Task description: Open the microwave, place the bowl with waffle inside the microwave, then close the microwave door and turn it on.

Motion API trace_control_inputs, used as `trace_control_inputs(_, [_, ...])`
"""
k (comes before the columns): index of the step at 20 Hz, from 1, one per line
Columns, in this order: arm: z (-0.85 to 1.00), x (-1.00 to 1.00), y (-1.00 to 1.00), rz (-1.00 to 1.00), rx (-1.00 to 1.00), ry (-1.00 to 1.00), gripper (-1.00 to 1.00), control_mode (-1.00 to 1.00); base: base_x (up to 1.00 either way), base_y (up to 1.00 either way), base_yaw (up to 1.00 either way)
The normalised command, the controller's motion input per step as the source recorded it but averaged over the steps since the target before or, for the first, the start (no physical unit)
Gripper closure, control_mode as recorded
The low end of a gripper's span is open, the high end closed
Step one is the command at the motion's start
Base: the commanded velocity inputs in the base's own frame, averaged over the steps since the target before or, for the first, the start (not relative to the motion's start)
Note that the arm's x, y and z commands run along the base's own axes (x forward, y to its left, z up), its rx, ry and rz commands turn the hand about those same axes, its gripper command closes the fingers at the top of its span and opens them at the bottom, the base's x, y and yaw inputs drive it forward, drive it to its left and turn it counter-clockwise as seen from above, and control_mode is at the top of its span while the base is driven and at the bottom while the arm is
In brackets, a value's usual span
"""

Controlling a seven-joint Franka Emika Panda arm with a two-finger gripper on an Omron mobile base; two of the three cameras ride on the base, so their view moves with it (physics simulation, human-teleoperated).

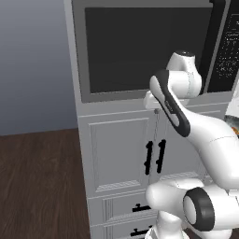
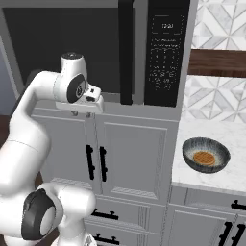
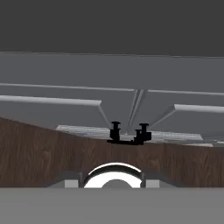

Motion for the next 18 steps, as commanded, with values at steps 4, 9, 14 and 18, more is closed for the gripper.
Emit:
trace_control_inputs(4, [-0.21,-0.38,0.0,0.0,-0.04,0.0,-1.0,-1.0,0.0,0.0,0.0])
trace_control_inputs(9, [-0.65,-0.82,0.0,0.0,-0.05,0.0,-1.0,-1.0,0.0,0.0,0.0])
trace_control_inputs(14, [-0.57,-0.76,0.0,0.0,-0.02,0.0,-1.0,-1.0,0.0,0.0,0.0])
trace_control_inputs(18, [-0.12,-0.3,0.0,0.0,0.0,0.0,-1.0,1.0,-0.2,0.0,0.0])
